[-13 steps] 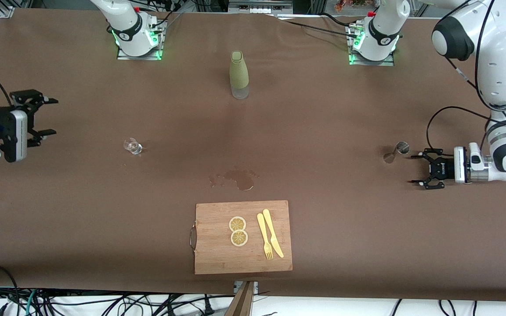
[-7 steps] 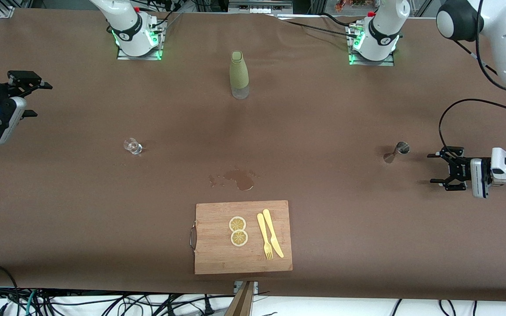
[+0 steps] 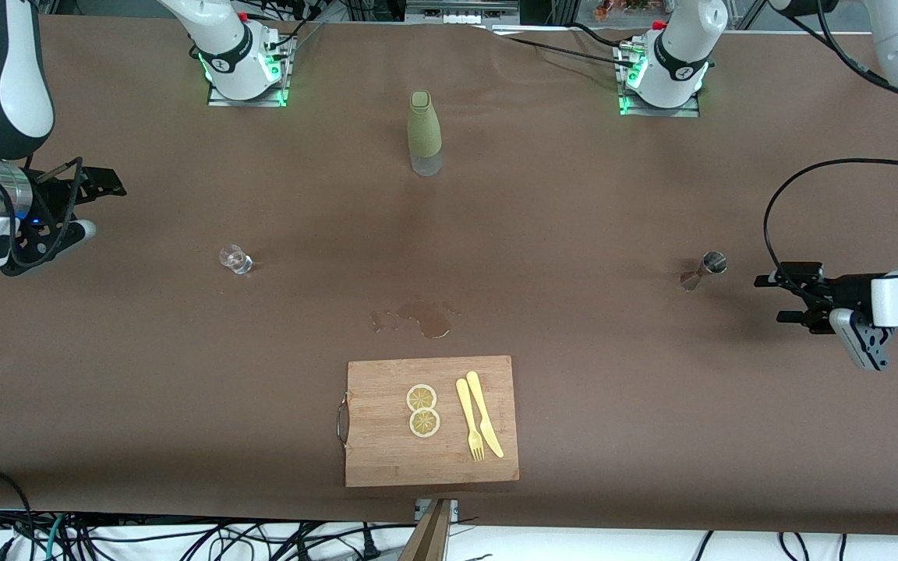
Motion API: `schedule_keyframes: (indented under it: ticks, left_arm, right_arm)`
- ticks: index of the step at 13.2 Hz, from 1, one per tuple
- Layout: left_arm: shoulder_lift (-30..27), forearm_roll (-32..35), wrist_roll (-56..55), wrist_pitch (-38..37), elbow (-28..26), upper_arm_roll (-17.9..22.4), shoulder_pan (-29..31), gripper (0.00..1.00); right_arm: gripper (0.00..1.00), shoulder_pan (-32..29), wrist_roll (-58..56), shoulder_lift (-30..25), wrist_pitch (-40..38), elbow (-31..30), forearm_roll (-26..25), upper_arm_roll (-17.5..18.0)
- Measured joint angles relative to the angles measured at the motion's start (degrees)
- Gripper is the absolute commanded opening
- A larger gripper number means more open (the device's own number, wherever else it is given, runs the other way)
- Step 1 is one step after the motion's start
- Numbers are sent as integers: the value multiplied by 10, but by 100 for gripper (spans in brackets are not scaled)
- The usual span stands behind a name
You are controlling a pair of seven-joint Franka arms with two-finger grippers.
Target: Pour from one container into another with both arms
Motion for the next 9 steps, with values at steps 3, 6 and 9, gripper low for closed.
schedule_keyframes:
  ticks: [3, 6, 9]
  left_arm:
    - [-45, 86, -160, 9, 9, -68, -1, 100]
    - [-92, 147, -309, 10, 17, -118, -3, 100]
    - [-133, 194, -412, -26, 19, -153, -2, 100]
  right_arm:
    - [100, 0, 3, -24, 77, -14, 0, -12]
    - [100, 4, 123, -42, 70, -16, 1, -13]
    - [100, 21, 258, -65, 69, -15, 4, -11]
